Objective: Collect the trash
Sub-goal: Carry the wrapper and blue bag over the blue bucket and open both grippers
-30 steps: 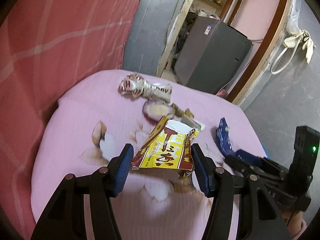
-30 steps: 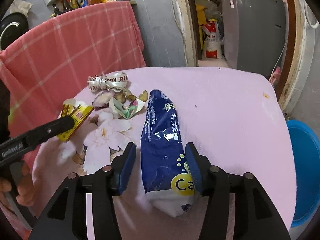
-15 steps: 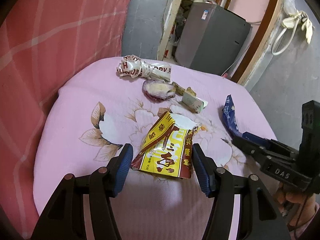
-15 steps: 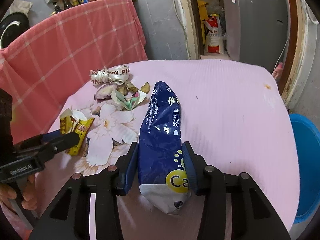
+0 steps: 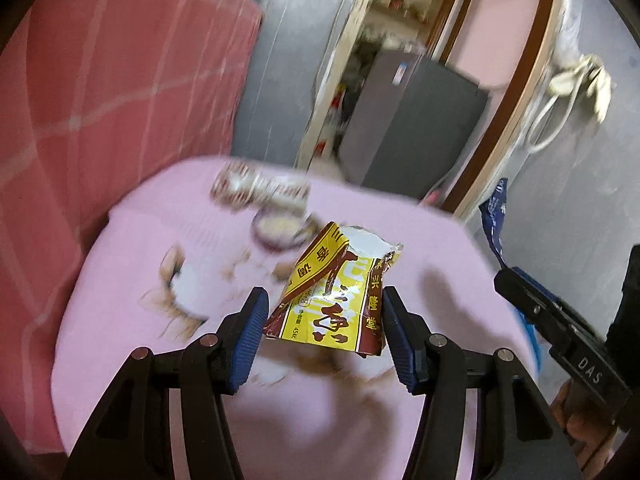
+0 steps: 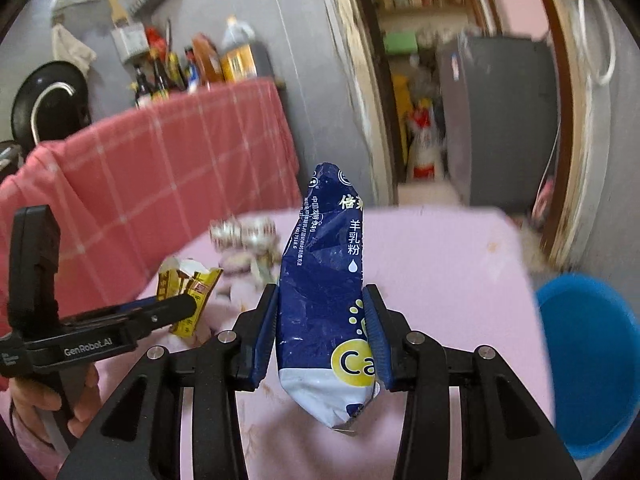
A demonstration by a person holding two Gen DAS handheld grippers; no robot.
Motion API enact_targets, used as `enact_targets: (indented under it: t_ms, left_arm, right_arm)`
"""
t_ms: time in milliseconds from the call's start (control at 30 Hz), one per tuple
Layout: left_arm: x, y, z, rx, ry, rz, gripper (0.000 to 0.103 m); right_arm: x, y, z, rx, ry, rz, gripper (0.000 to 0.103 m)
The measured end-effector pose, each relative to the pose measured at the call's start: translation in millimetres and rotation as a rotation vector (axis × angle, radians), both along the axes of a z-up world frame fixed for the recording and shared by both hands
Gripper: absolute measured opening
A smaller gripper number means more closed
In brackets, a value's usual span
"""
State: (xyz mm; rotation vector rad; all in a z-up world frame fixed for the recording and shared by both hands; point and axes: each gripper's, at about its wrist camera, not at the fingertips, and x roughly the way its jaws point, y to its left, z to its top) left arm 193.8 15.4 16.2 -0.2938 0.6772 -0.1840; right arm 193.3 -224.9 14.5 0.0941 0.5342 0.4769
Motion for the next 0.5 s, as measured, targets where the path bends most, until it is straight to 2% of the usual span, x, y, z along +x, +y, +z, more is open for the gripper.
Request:
enact_targets:
  t_ms: [267, 400, 500]
  left_arm:
    - [-4, -39, 54, -0.046, -0.272, -0.012, 0.051]
    - [-4, -73, 76, -0.063, -0.405, -0.047, 0.051]
    - [0, -101, 87, -0.076, -0.467, -0.088, 0.052]
  right_arm:
    - [-20, -32, 54, 0.018, -0.25, -0.121, 0.039]
    - [-25, -59, 73, 0.019, -0.33, -0.188, 0.039]
    - [-27, -83, 84, 0.001, -0.386, -0.249, 0.04]
